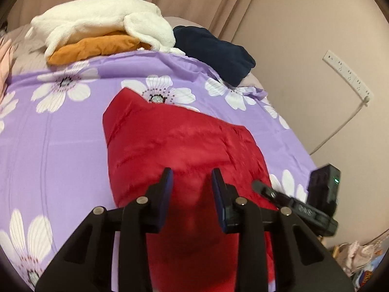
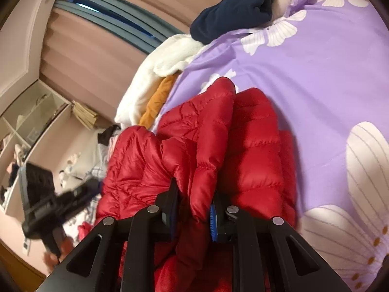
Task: Fold large clothes
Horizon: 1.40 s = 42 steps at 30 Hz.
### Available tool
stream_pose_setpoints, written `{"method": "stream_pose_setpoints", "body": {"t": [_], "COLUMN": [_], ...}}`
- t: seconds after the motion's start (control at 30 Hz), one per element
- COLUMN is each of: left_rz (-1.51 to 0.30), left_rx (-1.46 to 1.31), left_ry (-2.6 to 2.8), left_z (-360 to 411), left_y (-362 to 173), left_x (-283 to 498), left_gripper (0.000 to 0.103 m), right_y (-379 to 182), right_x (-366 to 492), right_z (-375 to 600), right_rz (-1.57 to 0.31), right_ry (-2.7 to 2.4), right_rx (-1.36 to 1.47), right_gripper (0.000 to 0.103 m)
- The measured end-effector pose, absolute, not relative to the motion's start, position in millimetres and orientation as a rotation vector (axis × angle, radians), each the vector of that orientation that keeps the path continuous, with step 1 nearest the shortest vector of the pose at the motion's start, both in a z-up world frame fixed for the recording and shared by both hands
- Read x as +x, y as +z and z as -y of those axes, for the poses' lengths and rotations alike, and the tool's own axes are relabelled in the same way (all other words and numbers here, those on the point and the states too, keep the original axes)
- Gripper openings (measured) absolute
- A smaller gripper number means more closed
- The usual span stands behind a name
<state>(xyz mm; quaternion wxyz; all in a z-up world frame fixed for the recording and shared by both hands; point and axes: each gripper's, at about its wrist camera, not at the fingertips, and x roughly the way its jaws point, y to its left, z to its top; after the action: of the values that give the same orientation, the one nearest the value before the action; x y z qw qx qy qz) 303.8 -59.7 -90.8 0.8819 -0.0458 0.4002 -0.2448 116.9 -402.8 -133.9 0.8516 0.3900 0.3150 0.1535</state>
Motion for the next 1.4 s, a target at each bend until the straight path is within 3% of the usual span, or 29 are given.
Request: {"method": "stream_pose_setpoints", "body": {"t": [0.2, 0.67, 1.13, 1.4], "left_rz": [-0.924, -0.898, -0.869, -0.873], "left_rx": [-0.006, 0.041, 0.105, 0.110], "left_ry": [-0.464, -0.447, -0.445, -0.456], "left_z": [75, 77, 84, 89], "left_y": [-123, -127, -129, -134], "left_x": [332, 326, 319, 317], "left_gripper": [0.031, 0.031, 0.031, 0.031], "right_y": [-129, -21, -90, -116], "right_x": [111, 51, 39, 40], "right_z": [403, 346, 309, 305], "right_rz": [-0.702, -0.520, -0.741, -0.744], "right_ry": [0.282, 0.348, 0.372, 0.348], "right_rx": [0.762, 0.346, 0.205, 0.209], "right_gripper": [0.022, 0.024, 0.018, 0.014]}}
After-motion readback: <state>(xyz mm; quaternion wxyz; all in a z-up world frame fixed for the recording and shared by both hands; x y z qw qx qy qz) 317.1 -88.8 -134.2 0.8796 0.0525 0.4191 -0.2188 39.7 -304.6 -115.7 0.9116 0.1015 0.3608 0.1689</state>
